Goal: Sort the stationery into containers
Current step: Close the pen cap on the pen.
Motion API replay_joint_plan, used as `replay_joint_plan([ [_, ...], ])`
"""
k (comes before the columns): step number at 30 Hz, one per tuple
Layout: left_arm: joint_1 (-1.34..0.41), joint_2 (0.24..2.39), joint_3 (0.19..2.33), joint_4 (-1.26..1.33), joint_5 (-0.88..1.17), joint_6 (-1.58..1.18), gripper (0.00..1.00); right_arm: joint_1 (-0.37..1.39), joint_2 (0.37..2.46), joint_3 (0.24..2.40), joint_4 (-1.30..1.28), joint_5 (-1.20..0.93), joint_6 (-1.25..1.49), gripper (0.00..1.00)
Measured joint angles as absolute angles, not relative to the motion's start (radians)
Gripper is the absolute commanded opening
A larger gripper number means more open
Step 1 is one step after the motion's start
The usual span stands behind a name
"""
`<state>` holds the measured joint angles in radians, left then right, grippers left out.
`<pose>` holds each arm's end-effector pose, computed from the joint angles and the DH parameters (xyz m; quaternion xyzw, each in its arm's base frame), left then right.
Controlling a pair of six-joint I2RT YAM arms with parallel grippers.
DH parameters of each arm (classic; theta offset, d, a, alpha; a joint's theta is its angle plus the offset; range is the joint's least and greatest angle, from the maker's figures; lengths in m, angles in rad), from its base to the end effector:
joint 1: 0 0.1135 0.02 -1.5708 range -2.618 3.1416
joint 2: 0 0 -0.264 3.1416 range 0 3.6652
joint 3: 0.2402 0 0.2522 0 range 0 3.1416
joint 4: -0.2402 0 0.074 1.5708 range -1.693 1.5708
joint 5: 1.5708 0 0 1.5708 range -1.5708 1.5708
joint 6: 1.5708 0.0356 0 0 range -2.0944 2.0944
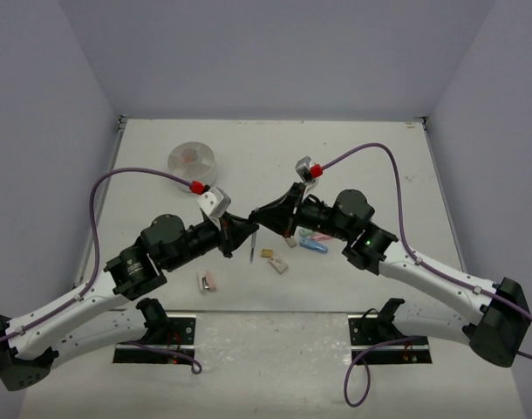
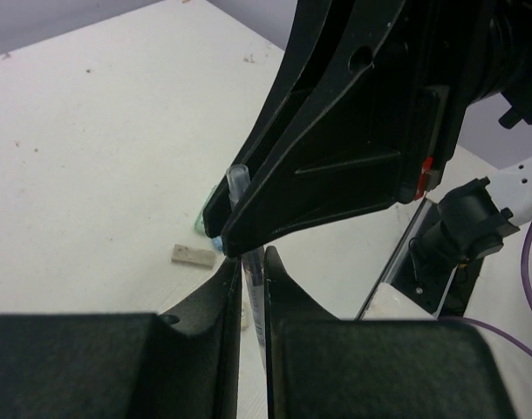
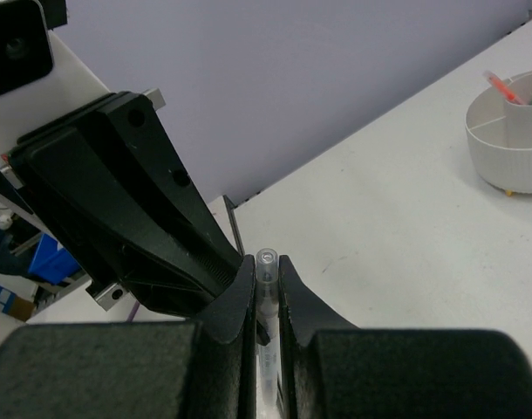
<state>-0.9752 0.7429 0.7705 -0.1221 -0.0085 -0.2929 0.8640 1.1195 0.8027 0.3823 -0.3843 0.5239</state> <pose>0.1000 -0.1471 0.3485 0.2448 0.6980 -0.3961 0.5440 0.1607 0.2087 0.3388 -0.2509 0.6377 0.5586 0.4673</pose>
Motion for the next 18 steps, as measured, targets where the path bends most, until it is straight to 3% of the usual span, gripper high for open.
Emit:
replay_joint_plan([
  [13, -0.976, 0.732, 0.752, -0.020, 0.080, -0.322, 0.00, 0.876, 1.014, 0.817, 0.291, -0.347, 0.554, 0.00],
  [15, -0.976, 0.730, 0.743, 0.008, 0.095, -0.329, 0.07, 0.877, 0.999, 0.824, 0.273, -0.339, 0.560, 0.00],
  [18, -0.976, 0.728, 0.730, 0.041, 0.112, -0.338, 0.28, 0.880, 0.984, 0.832, 0.247, -0.327, 0.569, 0.00],
])
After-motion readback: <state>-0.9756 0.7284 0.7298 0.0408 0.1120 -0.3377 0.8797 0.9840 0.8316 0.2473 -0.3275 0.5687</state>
